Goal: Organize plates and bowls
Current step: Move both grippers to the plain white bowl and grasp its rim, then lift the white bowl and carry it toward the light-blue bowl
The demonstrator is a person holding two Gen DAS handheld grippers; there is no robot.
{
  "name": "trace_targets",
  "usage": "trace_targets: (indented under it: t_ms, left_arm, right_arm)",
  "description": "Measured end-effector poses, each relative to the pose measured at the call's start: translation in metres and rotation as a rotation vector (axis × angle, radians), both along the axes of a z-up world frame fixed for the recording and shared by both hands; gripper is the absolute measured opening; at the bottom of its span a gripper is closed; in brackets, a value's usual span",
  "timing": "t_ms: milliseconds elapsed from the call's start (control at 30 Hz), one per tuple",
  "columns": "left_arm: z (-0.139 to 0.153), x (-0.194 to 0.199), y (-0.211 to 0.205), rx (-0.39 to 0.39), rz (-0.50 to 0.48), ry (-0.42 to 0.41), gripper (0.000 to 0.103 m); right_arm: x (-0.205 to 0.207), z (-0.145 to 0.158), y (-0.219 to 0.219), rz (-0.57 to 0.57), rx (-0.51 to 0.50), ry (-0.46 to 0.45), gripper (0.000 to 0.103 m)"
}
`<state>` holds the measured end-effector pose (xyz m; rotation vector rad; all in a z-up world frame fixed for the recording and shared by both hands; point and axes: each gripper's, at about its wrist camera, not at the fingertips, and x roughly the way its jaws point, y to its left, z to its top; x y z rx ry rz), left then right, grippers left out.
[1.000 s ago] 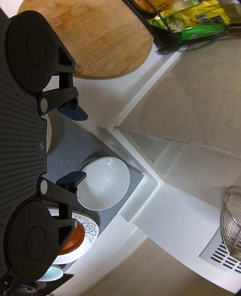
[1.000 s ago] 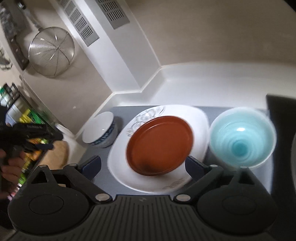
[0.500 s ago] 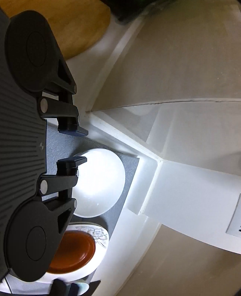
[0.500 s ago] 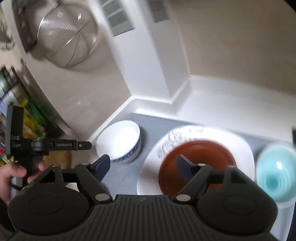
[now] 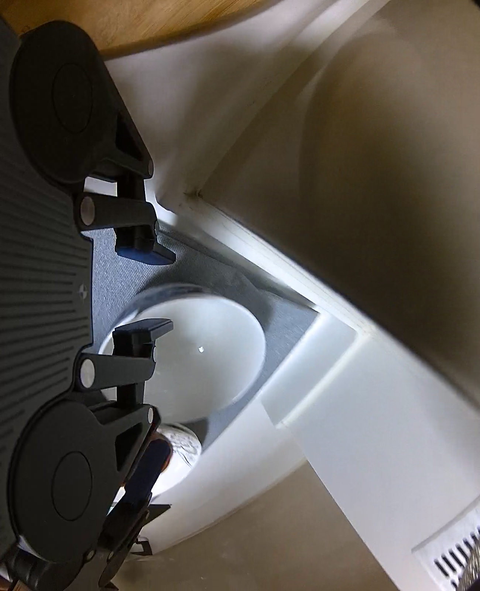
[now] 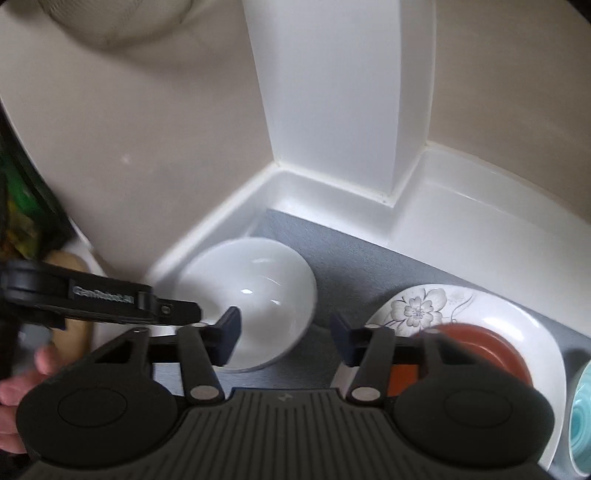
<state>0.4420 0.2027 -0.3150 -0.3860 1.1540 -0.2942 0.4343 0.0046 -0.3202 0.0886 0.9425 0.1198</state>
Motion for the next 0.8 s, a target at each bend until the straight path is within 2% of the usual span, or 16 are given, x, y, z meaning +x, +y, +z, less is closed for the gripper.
trace_targets:
  t_ms: [33,67,133,200,233,300,433,567,700,800]
  left_arm:
    - [-0.003,0.002,0.001,-0.009,0.002,0.012,0.037]
    - [-0.005,0.004,0.003,-0.027,0.005,0.02,0.034]
    - [-0.005,0.005,0.006,-0.049,0.0,0.017,0.025]
    - [-0.005,0.006,0.004,-0.048,-0.013,0.005,0.023]
    - [-0.006,0.007,0.001,-0.051,-0.025,0.008,0.018]
    - [-0.002,0.002,0.002,-0.021,-0.053,0.008,0.018]
    - [0.001,-0.012,0.003,0.052,-0.102,0.024,0.015]
    - [0.001,-0.029,0.015,0.056,-0.146,0.048,0.015]
    - [-0.001,-0.031,0.024,0.037,-0.136,0.037,0.02]
    - [-0.004,-0.028,0.023,0.069,-0.138,0.048,0.02]
  right_arm:
    - [0.003,-0.005,0.0,-0.019,0.01,0.026,0.051]
    - [0.005,-0.01,0.0,-0.03,0.018,0.048,0.047]
    - [0.008,-0.017,0.002,-0.03,0.011,0.067,0.045]
    - [0.011,-0.022,0.002,-0.035,0.019,0.082,0.026]
    - [0.012,-0.023,0.002,-0.042,0.043,0.091,0.022]
    - [0.011,-0.022,0.007,-0.049,0.029,0.098,0.02]
    - [-0.002,-0.016,0.018,-0.046,0.036,0.132,0.018]
    - [-0.026,-0.016,0.022,-0.077,0.105,0.189,0.018]
    - [-0.037,-0.024,0.019,-0.097,0.158,0.183,0.021]
    - [-0.036,-0.029,0.014,-0.137,0.212,0.207,0.025]
